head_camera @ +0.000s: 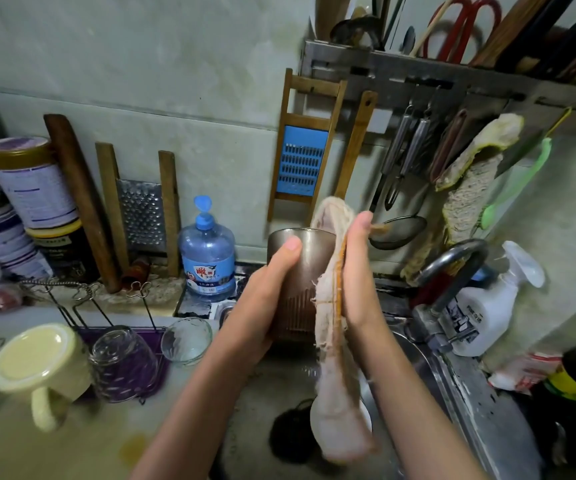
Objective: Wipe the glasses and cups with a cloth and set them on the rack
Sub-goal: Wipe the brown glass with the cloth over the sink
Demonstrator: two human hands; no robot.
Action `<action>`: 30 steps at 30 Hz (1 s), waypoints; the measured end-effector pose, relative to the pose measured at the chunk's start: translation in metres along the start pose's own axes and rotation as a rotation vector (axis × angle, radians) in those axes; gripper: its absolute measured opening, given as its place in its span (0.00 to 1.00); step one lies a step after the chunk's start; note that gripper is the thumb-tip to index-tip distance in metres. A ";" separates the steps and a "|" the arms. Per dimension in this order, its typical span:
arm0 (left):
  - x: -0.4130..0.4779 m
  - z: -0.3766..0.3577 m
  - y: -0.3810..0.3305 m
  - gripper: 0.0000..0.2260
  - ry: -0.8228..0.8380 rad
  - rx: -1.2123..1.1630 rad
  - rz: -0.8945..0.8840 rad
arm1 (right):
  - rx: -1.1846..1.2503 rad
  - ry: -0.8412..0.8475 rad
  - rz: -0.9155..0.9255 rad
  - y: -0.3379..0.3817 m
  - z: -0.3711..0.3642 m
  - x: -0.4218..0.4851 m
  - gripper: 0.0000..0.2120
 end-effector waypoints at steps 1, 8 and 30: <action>-0.001 0.001 -0.002 0.23 -0.008 -0.003 -0.028 | 0.025 0.021 -0.022 0.000 -0.007 -0.007 0.31; 0.006 0.012 -0.017 0.20 -0.086 0.163 -0.120 | -0.492 0.214 0.311 0.017 -0.035 -0.057 0.34; 0.000 0.000 0.006 0.28 0.037 -0.031 0.061 | 0.300 -0.016 0.082 -0.009 -0.005 -0.019 0.28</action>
Point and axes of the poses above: each hand's wrist, its own x-axis towards the middle knuckle, its own z-axis out of the back of the hand, y = z × x, the point moved 5 cm from there along x, towards the middle knuckle, and after that the axes turned 9 degrees about y, right-handed, at the moved point
